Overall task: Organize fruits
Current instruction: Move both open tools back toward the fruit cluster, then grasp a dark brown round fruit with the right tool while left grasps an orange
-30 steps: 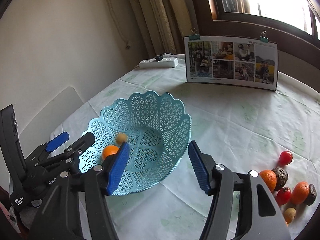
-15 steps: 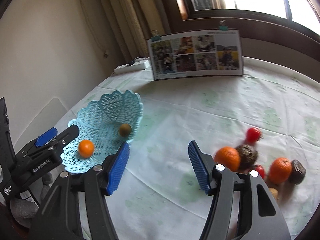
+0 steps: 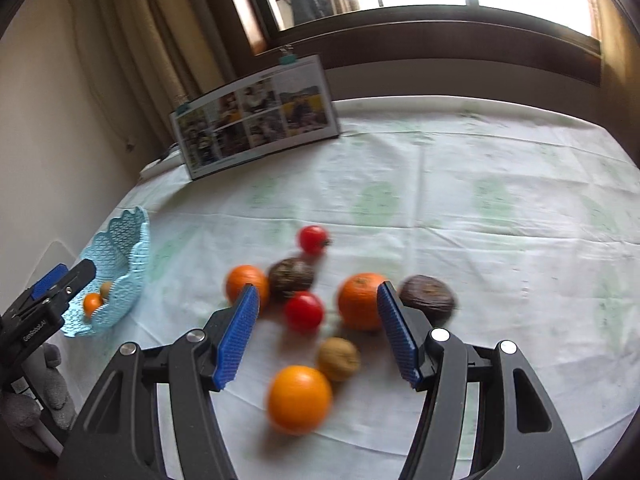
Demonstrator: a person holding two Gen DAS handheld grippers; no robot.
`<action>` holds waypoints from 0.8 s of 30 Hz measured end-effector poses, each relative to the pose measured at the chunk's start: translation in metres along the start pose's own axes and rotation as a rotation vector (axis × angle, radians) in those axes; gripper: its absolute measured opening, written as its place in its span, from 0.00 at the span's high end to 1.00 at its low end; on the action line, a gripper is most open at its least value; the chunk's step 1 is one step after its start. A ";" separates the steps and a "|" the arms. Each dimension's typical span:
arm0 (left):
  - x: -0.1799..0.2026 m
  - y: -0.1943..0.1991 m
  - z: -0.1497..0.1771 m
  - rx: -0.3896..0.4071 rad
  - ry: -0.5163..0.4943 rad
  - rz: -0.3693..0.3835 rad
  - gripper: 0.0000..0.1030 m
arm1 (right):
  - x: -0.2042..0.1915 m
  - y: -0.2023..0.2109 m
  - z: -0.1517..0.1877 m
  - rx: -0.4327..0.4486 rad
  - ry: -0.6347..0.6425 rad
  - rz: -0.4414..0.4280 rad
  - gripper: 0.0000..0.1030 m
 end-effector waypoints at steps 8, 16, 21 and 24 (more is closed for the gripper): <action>0.045 -0.007 0.000 -0.018 -0.073 0.061 0.06 | 0.049 0.002 0.001 -0.018 -0.029 0.103 0.40; 0.072 -0.017 0.003 -0.047 -0.114 0.094 0.06 | 0.057 -0.011 0.005 -0.066 0.022 0.124 0.47; 0.075 -0.020 0.005 -0.056 -0.124 0.089 0.06 | 0.057 -0.023 0.002 -0.097 0.021 0.098 0.51; 0.073 -0.024 0.006 -0.070 -0.119 0.090 0.06 | 0.057 -0.026 -0.003 -0.095 0.016 0.084 0.55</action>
Point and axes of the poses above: each gripper's, at about its wrist camera, not at the fingertips, and y roughly against the way its jaws point, x to its right, z to its underside, the point moved 1 cm from there along -y, roughly the way its jaws point, and after that the axes turned 1 degree about -y, right-handed, at the moved point
